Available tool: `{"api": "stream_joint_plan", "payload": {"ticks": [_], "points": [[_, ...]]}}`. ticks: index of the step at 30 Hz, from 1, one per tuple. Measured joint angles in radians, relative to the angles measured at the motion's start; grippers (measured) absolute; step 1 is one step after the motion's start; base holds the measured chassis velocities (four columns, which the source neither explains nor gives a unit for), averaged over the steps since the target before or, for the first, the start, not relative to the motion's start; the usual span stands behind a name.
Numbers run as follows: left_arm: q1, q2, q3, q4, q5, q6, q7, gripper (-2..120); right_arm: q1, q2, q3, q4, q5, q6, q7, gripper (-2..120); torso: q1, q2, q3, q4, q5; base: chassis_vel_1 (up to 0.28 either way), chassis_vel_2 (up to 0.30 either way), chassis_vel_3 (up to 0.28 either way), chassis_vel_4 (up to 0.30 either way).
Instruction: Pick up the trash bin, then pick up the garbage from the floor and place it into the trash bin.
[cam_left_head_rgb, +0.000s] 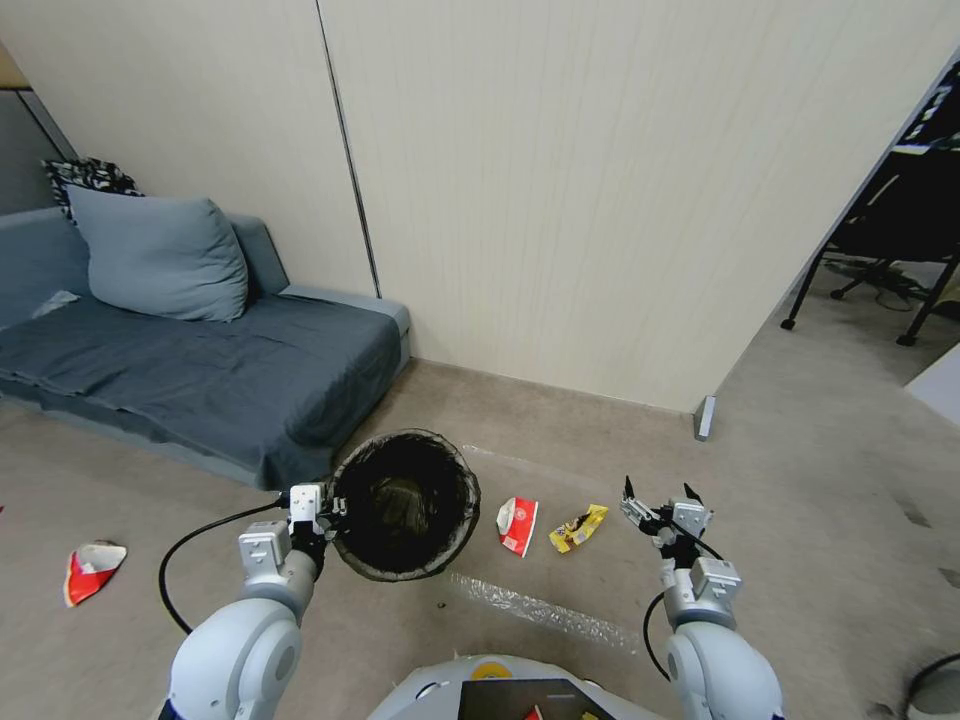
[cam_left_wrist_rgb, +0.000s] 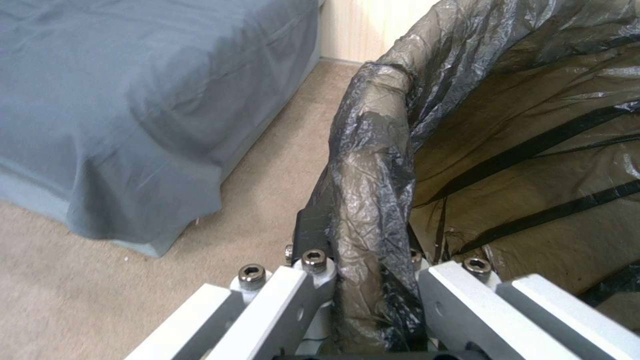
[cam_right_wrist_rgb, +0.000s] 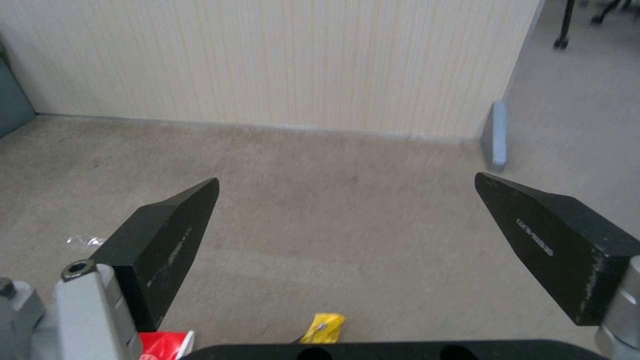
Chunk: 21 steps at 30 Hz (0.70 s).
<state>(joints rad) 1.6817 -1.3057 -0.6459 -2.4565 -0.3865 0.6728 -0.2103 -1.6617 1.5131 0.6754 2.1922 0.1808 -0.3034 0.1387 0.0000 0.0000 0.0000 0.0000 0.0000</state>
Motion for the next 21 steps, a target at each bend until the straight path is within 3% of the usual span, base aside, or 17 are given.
{"api": "stream_joint_plan", "payload": {"ticks": [15, 21], "points": [[-0.003, 0.013, 0.001, -0.001, -0.013, 0.003, 0.0, 1, 0.088, -0.054, -0.007, -0.089, 0.176, -0.098, 0.064, 100, 0.0, 0.0, 0.0, 0.0003, -0.0002, 0.0, 0.0, 0.0, 0.0], [-0.007, 0.025, 0.002, -0.002, -0.022, 0.004, 0.0, 1, 0.145, -0.086, -0.023, -0.18, 0.295, -0.144, 0.116, 100, 0.0, 0.0, 0.0, 0.0001, 0.0003, 0.0, 0.0, 0.0, 0.0]]}}
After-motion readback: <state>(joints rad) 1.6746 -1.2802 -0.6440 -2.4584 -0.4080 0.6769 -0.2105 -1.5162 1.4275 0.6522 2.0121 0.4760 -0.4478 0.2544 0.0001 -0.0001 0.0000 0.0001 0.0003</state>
